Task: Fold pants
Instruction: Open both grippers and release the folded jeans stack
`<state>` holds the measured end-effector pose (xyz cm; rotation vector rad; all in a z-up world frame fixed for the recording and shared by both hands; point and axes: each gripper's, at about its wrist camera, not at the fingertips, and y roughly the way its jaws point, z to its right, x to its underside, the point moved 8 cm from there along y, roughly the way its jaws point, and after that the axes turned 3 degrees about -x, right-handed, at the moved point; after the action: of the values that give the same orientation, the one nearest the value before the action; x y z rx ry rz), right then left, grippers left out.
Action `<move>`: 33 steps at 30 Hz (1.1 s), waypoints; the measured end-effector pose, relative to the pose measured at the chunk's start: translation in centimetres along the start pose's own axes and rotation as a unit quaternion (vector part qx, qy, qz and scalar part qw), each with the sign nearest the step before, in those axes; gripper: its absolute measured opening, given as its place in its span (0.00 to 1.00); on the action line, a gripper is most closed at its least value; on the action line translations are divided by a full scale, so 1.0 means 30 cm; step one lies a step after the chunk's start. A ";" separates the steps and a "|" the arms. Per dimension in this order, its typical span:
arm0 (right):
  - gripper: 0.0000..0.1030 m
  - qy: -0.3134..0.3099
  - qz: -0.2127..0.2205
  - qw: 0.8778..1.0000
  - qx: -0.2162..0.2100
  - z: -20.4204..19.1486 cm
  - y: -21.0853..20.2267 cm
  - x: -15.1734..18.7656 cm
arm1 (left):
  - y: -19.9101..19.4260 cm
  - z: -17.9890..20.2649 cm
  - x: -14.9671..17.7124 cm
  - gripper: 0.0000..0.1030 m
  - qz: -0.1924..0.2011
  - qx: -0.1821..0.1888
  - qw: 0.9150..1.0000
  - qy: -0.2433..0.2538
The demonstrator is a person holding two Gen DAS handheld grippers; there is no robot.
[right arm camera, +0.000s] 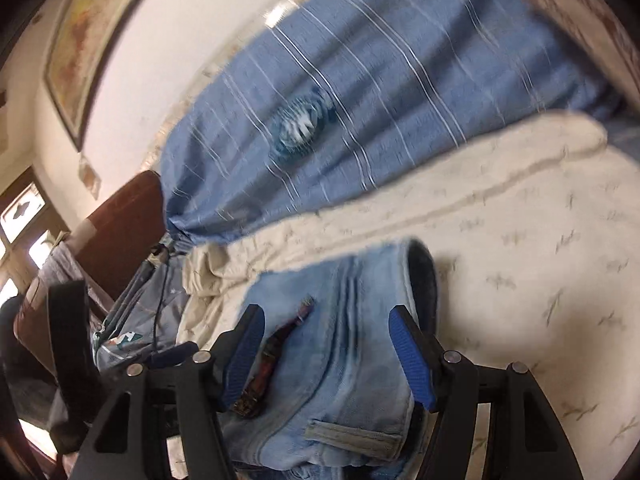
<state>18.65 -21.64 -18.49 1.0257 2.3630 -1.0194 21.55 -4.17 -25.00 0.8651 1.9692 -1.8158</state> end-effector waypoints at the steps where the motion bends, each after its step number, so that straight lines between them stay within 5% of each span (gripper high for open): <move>1: 0.66 0.016 -0.015 1.000 -0.004 0.016 0.019 0.011 | 0.009 -0.005 0.009 0.83 -0.004 -0.001 1.000 -0.001; 7: 0.66 0.067 -0.109 0.992 0.004 0.103 0.134 0.109 | 0.083 -0.026 0.057 0.85 -0.040 0.027 0.998 -0.033; 11: 0.66 0.053 -0.105 0.993 0.009 0.089 0.126 0.100 | 0.068 -0.036 0.031 0.86 -0.045 0.030 0.998 -0.033; 22: 0.66 0.051 0.005 0.998 -0.026 0.051 0.045 -0.061 | 0.090 -0.051 -0.160 0.86 -0.028 0.026 0.999 -0.030; 33: 0.66 0.087 -0.082 0.993 -0.024 0.149 0.218 -0.047 | 0.242 -0.010 -0.139 0.89 -0.071 0.034 0.997 -0.020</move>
<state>24.65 -22.52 -23.76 0.9506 2.6373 -0.9575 29.31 -4.72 -28.06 0.7174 2.0012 -1.9729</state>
